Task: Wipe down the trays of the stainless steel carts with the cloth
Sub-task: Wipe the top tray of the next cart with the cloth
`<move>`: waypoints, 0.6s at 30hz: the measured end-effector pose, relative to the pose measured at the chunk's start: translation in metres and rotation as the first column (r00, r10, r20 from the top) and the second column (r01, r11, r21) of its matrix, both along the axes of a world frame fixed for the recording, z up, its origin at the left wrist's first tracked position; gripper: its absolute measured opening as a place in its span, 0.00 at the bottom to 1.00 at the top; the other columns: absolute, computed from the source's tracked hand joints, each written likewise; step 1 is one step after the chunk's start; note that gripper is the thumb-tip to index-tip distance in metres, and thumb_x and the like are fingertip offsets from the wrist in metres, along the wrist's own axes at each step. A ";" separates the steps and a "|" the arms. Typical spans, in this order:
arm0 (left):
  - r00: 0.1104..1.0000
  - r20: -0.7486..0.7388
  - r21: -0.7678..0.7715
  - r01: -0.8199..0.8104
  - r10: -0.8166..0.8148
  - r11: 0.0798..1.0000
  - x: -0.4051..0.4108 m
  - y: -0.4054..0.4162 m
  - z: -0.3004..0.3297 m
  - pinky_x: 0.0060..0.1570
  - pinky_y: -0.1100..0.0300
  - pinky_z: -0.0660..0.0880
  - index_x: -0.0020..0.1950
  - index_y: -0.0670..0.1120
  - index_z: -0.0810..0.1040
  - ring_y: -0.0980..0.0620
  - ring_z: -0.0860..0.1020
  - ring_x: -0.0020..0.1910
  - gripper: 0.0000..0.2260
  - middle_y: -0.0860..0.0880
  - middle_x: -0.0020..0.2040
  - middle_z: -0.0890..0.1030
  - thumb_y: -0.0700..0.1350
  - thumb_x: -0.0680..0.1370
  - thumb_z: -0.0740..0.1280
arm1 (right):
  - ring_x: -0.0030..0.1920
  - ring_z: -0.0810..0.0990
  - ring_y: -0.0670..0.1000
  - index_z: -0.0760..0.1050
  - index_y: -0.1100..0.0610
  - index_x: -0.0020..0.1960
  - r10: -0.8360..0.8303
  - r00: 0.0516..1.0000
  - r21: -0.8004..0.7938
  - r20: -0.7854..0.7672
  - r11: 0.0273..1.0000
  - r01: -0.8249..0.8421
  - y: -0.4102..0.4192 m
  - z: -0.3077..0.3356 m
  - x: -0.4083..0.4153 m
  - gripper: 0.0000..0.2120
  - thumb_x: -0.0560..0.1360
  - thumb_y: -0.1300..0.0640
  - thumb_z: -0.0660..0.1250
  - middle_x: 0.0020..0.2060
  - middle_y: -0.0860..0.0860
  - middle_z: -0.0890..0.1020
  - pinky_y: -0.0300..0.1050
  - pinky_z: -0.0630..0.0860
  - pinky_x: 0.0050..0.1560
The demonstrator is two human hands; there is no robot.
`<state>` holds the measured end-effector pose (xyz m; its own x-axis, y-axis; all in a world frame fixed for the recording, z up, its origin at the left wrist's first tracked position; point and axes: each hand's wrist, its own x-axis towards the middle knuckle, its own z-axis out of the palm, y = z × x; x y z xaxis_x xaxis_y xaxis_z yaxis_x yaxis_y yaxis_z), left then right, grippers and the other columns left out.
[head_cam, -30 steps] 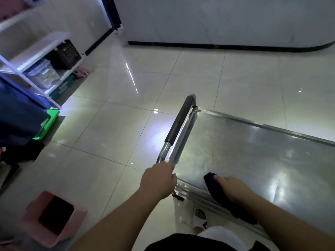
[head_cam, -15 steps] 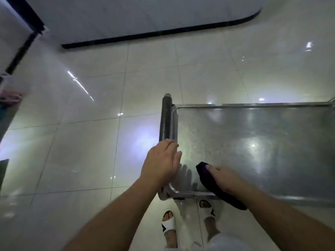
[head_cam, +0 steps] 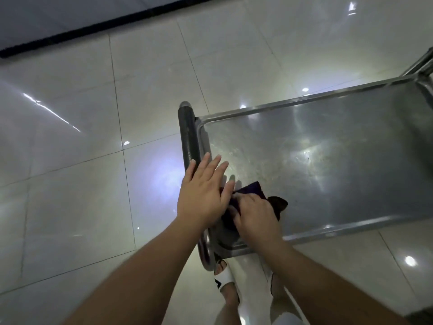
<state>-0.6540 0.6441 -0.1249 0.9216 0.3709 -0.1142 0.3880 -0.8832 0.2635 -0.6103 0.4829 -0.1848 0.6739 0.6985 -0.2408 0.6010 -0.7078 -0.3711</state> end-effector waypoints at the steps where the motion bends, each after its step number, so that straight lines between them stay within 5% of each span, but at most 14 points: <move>1: 1.000 0.025 0.009 -0.019 0.019 1.000 0.000 -0.001 -0.002 0.82 0.49 0.44 0.82 0.55 0.64 0.56 0.49 0.84 0.29 0.55 0.83 0.60 0.63 0.85 0.43 | 0.73 0.70 0.50 0.69 0.46 0.75 0.091 0.995 -0.071 -0.029 0.993 -0.093 -0.005 -0.016 -0.018 0.25 0.84 0.39 0.50 0.71 0.44 0.76 0.52 0.67 0.71; 4: 0.996 0.073 0.000 -0.045 0.045 0.999 0.000 -0.001 -0.005 0.82 0.49 0.47 0.81 0.53 0.67 0.56 0.54 0.83 0.29 0.55 0.81 0.65 0.63 0.85 0.43 | 0.82 0.56 0.53 0.62 0.46 0.81 0.258 0.965 -0.131 -0.050 0.956 -0.263 -0.023 -0.047 -0.059 0.28 0.83 0.40 0.52 0.80 0.45 0.63 0.59 0.53 0.78; 8: 0.995 0.082 0.004 -0.049 0.048 0.999 0.001 0.000 -0.008 0.82 0.49 0.50 0.80 0.52 0.68 0.56 0.56 0.82 0.28 0.55 0.80 0.68 0.60 0.86 0.45 | 0.83 0.49 0.54 0.55 0.44 0.82 0.326 0.945 -0.073 -0.043 0.942 -0.328 -0.010 -0.063 -0.043 0.29 0.83 0.39 0.53 0.82 0.44 0.56 0.65 0.53 0.77; 13: 0.995 0.088 -0.007 -0.055 0.055 0.998 0.002 0.000 -0.010 0.82 0.48 0.51 0.81 0.52 0.68 0.56 0.57 0.82 0.26 0.54 0.80 0.68 0.58 0.85 0.49 | 0.79 0.28 0.59 0.25 0.48 0.79 0.420 0.907 -0.227 -0.015 0.882 -0.412 0.058 -0.045 0.029 0.40 0.82 0.37 0.49 0.77 0.51 0.26 0.68 0.39 0.78; 18: 0.996 0.056 -0.010 -0.071 0.071 0.997 0.003 0.000 -0.012 0.82 0.54 0.42 0.83 0.54 0.62 0.58 0.51 0.83 0.27 0.55 0.82 0.63 0.61 0.85 0.47 | 0.83 0.40 0.55 0.42 0.45 0.84 0.270 0.961 -0.170 0.061 0.951 -0.257 0.157 -0.051 0.135 0.31 0.83 0.40 0.42 0.84 0.47 0.44 0.63 0.41 0.80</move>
<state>-0.6512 0.6445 -0.1365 0.8980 0.4350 -0.0659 0.4341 -0.8516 0.2937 -0.4749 0.6395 -0.2361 0.4932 0.8110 -0.3147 0.7980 -0.5658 -0.2077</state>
